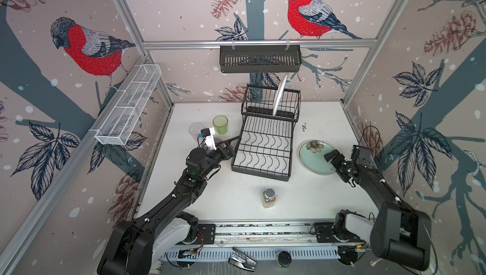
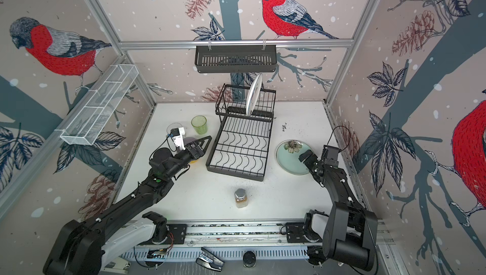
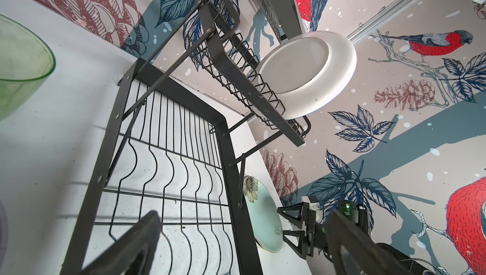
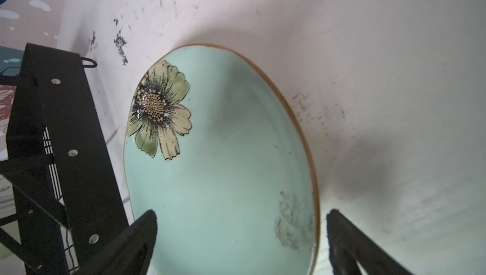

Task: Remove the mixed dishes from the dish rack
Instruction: 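Open the right gripper and draw it back from the stacked plates, then reach the left gripper up to the watermelon plate in the upper rack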

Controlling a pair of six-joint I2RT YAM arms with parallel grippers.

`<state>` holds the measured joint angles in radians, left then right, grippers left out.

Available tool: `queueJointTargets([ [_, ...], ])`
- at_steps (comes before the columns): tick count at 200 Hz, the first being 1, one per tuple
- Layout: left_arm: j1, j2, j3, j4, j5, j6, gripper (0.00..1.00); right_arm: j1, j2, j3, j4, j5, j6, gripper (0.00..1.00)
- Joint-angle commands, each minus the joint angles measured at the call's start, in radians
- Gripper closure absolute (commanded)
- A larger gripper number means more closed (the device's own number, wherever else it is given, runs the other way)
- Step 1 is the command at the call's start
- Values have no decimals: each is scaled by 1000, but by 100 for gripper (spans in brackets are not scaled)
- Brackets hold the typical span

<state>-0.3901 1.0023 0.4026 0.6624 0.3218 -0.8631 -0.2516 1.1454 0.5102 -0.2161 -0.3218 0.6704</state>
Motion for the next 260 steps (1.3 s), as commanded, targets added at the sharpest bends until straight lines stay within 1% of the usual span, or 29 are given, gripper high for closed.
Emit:
queueJointTargets([
  [1,0,0,18,-4,4,43,3,23,-18,6,62,-35,4,0],
  [20,0,-8,33,-11,-7,51,3,51,-31,-7,94,-38,28,0],
  [49,-1,-17,57,-21,-7,61,2,51,-30,-7,81,-22,45,0],
  [79,-6,-15,80,-28,-11,62,2,51,-87,-12,66,-7,41,0],
  [102,-29,-11,103,-37,-28,73,2,51,-144,-6,44,6,32,0],
  [123,-71,-11,153,-96,-75,122,3,52,-201,-7,53,-32,28,0],
  [151,-118,21,264,-218,-155,189,3,66,-285,-34,129,-122,45,0],
  [164,-122,54,316,-243,-159,206,4,91,-320,-55,188,-144,59,0],
  [183,-123,117,431,-300,-158,249,9,140,-357,-61,237,-139,70,0],
  [211,-128,197,559,-291,-122,291,14,196,-372,-37,254,-132,53,0],
  [224,-130,231,590,-280,-119,296,20,211,-380,-24,242,-132,35,0],
  [241,-135,280,676,-268,-88,305,26,227,-397,-25,239,-115,22,0],
  [260,-155,350,758,-271,-52,310,27,242,-419,-47,260,-103,24,0],
])
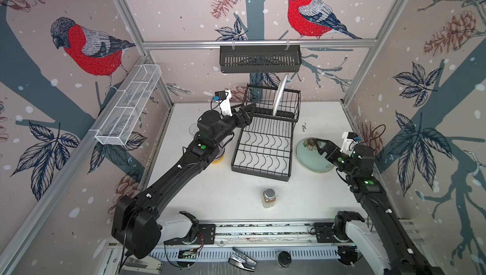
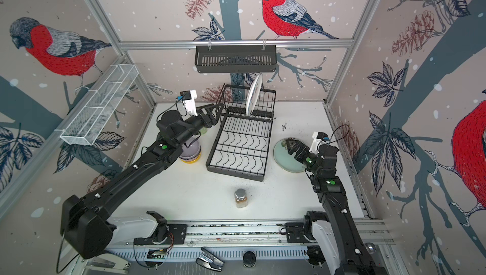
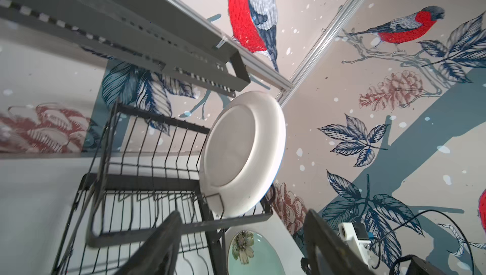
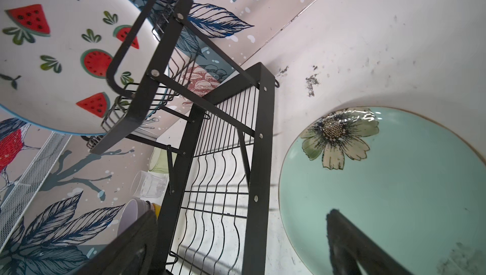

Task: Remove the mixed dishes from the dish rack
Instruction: 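Reach the left gripper up to the watermelon plate in the upper rack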

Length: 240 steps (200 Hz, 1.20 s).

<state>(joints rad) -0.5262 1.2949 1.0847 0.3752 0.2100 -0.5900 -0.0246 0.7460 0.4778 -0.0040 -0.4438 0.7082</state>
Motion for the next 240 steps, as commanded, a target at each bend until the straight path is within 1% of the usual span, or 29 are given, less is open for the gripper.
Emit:
queueJointTargets([
  [1,-21,62,81,16,60,37,27,15,-20,-16,48,19,-14,0],
  [18,-50,128,153,4,78,54,28,22,-31,-29,53,23,-13,0],
  [54,-112,277,335,-103,85,105,29,29,-49,-45,53,44,-22,0],
  [72,-132,331,399,-147,53,123,29,29,-50,-53,52,55,-27,0],
  [99,-138,401,471,-203,19,140,32,31,-46,-62,58,56,-35,0],
  [114,-139,436,513,-231,12,150,34,31,-42,-66,59,59,-39,0],
  [130,-139,464,547,-251,15,157,37,32,-38,-70,60,64,-44,0],
  [151,-144,492,580,-279,-9,174,39,31,-32,-74,59,75,-47,0],
  [210,-160,532,633,-355,-179,250,42,31,-49,-66,17,156,-67,0],
  [240,-194,549,670,-401,-304,320,50,32,-50,-68,15,165,-65,0],
])
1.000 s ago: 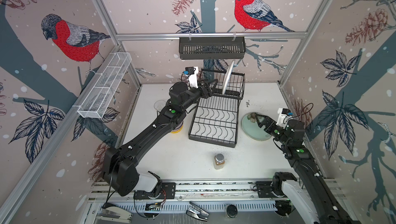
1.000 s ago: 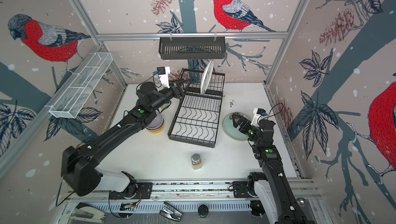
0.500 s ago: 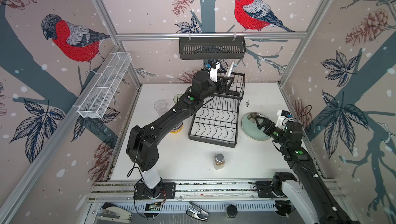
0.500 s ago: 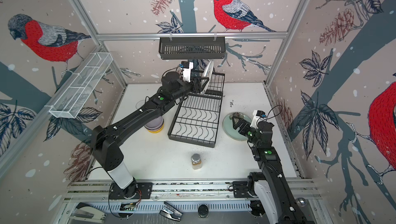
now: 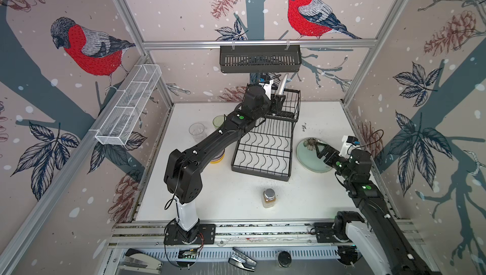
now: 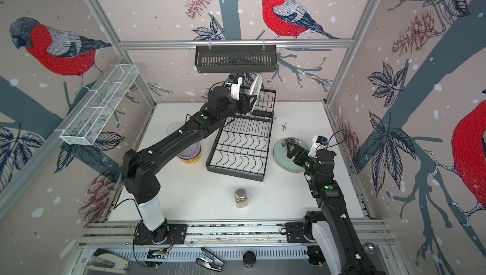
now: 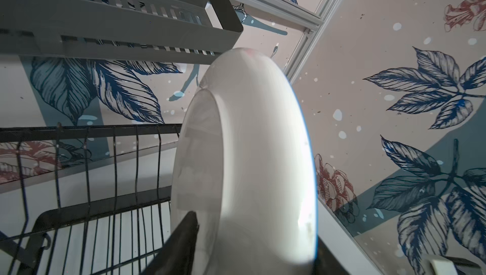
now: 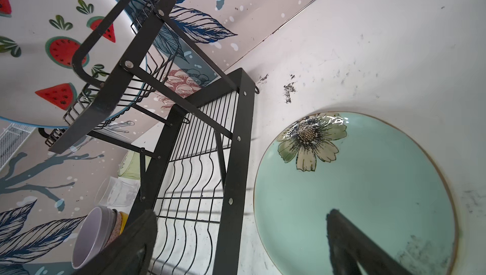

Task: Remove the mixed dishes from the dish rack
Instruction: 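Reach the left gripper up to the watermelon plate in the upper rack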

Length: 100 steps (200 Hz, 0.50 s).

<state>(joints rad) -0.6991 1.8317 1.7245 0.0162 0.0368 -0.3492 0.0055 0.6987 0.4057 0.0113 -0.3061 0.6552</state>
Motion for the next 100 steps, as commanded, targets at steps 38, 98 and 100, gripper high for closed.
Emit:
queueJointTargets([
  [38,-52,34,76,-85,-266,119,53,2,-1,2,-7,40,-3,0],
  [98,-62,81,153,-153,-365,144,62,2,1,-1,-10,65,-6,0],
  [100,-63,81,153,-153,-368,147,62,3,0,-1,-10,66,-7,0],
])
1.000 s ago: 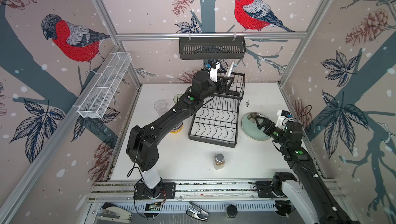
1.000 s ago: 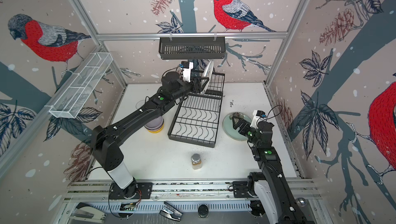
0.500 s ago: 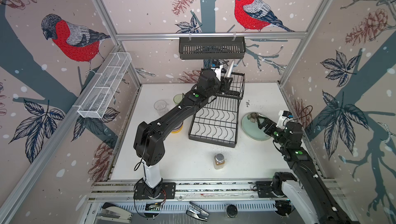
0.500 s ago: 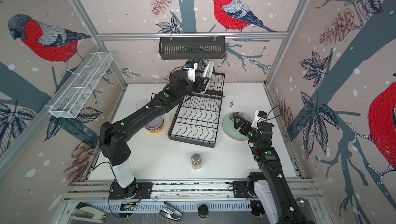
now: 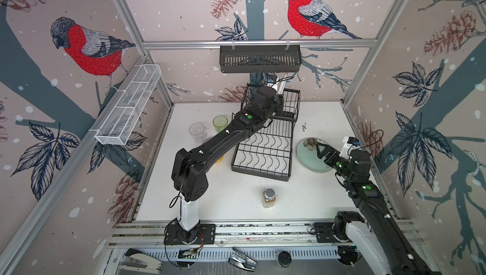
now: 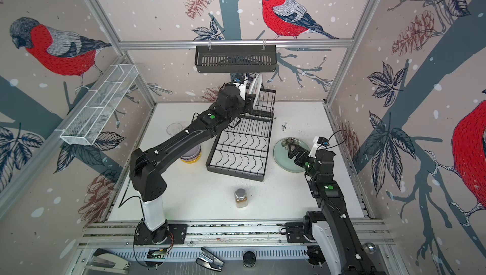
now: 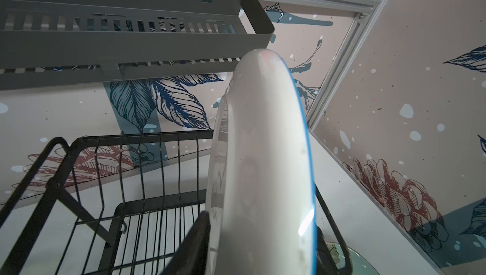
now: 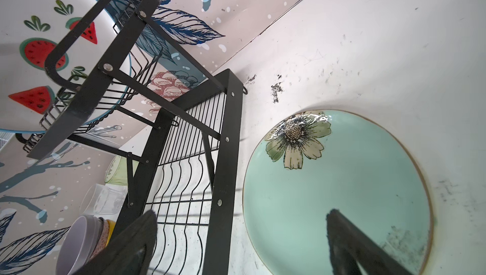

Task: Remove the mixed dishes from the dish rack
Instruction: 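Reach the left gripper up to the watermelon plate in the upper rack, then close the left gripper on the watermelon plate rim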

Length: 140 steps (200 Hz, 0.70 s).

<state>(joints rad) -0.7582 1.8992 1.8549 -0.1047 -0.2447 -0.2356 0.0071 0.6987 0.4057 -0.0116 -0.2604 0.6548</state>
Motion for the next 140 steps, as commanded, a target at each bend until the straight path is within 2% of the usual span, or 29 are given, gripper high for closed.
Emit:
queueJointTargets([
  [1,-5,14,23,-32,-89,35,63,1,1,-2,13,21,-7,0],
  [98,-10,34,50,-27,-182,97,70,1,5,-23,22,16,-16,0],
  [124,-10,34,62,-29,-211,116,78,-1,1,-28,13,22,-19,0],
  [140,-10,36,70,-24,-212,127,78,0,-3,-39,17,15,-17,0],
])
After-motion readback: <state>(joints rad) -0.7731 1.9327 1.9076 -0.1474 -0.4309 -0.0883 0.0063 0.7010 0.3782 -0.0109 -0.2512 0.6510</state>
